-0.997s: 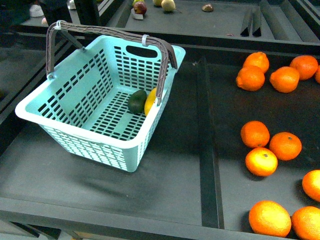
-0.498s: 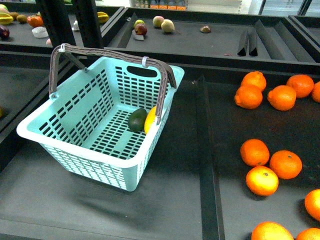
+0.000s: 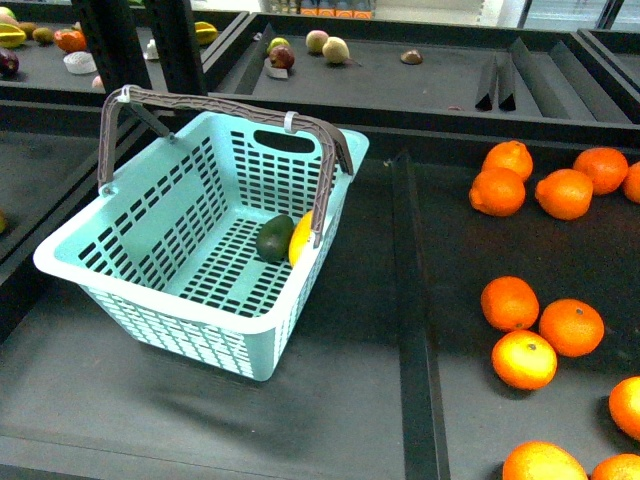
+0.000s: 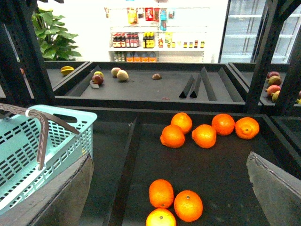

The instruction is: Pick mango and avocado into basket

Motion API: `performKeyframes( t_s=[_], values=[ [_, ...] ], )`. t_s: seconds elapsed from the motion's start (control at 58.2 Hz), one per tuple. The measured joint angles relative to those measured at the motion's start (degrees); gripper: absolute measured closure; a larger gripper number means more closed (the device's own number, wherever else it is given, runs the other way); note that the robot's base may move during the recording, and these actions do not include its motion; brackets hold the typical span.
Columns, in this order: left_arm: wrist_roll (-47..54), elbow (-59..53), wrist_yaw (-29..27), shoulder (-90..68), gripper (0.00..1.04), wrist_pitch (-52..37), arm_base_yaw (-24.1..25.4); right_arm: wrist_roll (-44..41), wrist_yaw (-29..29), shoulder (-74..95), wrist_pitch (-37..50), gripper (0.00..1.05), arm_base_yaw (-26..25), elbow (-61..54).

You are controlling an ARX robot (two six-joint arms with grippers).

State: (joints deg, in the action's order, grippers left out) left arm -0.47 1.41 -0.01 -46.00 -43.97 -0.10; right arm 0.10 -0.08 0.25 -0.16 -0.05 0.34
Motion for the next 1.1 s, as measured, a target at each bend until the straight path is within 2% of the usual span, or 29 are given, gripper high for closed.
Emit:
performKeyframes(
  t_s=[0.498, 1.031, 1.1],
  values=[
    [0.02, -0.17, -0.02, 23.15, 1.02, 20.98, 0.00, 0.00, 0.00, 0.00, 0.00, 0.08, 0.00, 0.00],
    [0.04, -0.17, 0.00, 36.09, 1.02, 33.83, 0.00, 0.00, 0.00, 0.00, 0.00, 0.08, 0.00, 0.00],
    [0.04, -0.17, 0.02, 42.07, 1.02, 41.75, 0.00, 0.00, 0.00, 0.00, 0.00, 0.08, 0.00, 0.00]
  ],
)
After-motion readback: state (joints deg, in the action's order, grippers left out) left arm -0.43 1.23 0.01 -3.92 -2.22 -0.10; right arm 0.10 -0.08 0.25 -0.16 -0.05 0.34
